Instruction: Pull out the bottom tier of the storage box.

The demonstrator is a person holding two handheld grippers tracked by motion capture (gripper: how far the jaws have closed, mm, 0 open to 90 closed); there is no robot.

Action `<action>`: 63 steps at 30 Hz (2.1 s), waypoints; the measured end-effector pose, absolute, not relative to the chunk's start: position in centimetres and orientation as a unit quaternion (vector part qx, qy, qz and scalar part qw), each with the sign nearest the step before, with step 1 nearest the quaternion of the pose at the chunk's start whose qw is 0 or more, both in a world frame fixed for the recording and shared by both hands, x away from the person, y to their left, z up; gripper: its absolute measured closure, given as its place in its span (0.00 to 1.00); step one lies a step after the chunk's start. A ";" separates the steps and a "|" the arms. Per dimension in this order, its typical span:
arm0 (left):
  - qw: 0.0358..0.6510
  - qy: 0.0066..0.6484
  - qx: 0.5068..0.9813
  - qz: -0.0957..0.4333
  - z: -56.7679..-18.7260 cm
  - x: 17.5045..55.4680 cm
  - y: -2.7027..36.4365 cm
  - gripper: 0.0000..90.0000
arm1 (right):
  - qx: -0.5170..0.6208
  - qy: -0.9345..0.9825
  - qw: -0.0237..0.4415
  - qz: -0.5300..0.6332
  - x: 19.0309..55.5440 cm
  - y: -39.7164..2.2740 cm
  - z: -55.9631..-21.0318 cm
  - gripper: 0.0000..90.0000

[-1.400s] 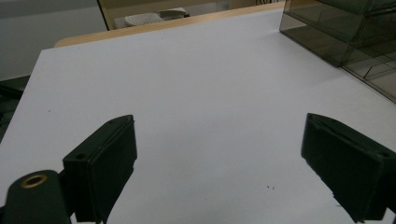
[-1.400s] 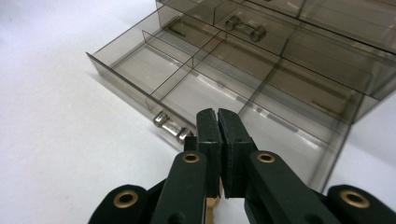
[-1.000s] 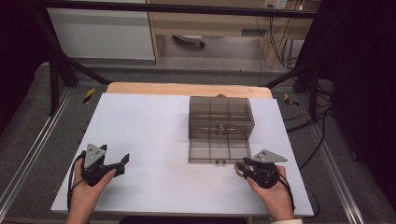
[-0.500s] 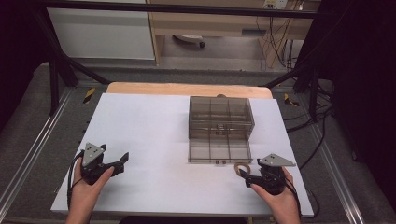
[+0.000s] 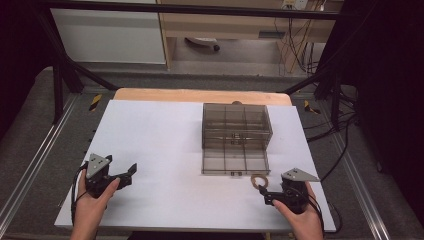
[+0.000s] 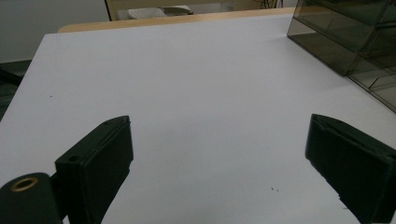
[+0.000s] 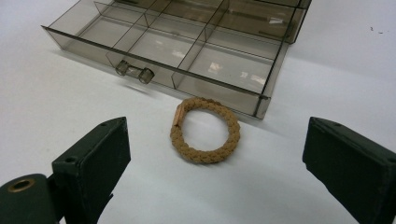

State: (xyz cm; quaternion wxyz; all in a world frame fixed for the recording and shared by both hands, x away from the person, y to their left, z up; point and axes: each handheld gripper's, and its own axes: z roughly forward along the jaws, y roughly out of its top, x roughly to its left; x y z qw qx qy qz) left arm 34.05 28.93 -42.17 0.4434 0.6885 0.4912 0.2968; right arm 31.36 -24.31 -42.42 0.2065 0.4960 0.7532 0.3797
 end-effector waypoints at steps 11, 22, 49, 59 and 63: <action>0.442 0.499 0.684 0.297 -42.3 34.1 29.1 0.08 | 0.498 0.759 0.199 0.370 31.6 -23.9 -42.6 0.17; 0.436 0.499 0.687 0.298 -42.3 34.1 29.2 0.09 | 0.498 0.762 0.200 0.363 31.7 -23.8 -42.7 0.22; 0.437 0.510 0.679 0.297 -42.3 33.9 29.4 0.07 | 0.445 0.796 0.208 0.353 30.9 -22.6 -42.4 0.63; 0.436 0.514 0.678 0.293 -42.4 34.0 29.5 0.08 | 0.442 0.804 0.208 0.340 30.8 -22.3 -42.5 0.80; 0.434 0.510 0.682 0.294 -42.3 34.1 29.4 0.08 | 0.432 0.810 0.205 0.339 30.8 -22.3 -42.5 0.84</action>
